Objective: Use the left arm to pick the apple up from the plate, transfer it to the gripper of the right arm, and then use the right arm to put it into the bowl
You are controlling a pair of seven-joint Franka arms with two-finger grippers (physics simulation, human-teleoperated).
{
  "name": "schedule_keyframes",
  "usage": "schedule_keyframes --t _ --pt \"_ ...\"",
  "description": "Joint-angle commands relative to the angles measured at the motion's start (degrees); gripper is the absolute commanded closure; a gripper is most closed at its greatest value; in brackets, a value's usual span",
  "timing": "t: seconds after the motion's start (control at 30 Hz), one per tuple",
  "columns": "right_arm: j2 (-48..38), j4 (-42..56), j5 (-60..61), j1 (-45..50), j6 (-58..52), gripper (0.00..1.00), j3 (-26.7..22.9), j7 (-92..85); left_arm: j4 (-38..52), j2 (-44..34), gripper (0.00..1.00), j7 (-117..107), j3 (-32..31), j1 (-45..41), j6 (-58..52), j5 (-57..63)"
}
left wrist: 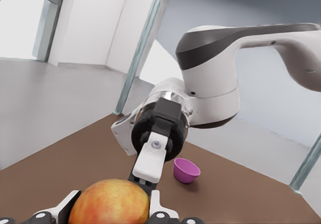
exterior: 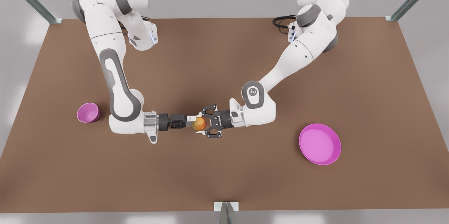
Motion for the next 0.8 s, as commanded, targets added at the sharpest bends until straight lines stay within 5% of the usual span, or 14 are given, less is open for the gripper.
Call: schedule_keyframes --t 0.0,0.6,0.7,0.77 --pt "-0.04 0.04 0.04 0.48 1.90 0.00 0.02 -1.01 -0.01 -0.08 0.27 12.45 0.04 -0.06 0.03 -0.06" --pt "1.28 1.98 2.68 3.64 7.08 0.01 0.02 -0.92 -0.01 -0.08 0.26 12.54 0.13 -0.15 0.03 -0.06" --pt "1.28 2.24 2.59 3.64 8.14 0.33 0.37 -1.01 -0.01 -0.08 0.26 12.54 0.13 -0.15 -0.06 -0.06" --pt "1.28 2.24 2.59 3.64 8.14 0.40 0.37 -1.01 -0.01 -0.08 0.26 12.54 0.13 -0.15 0.03 0.03"
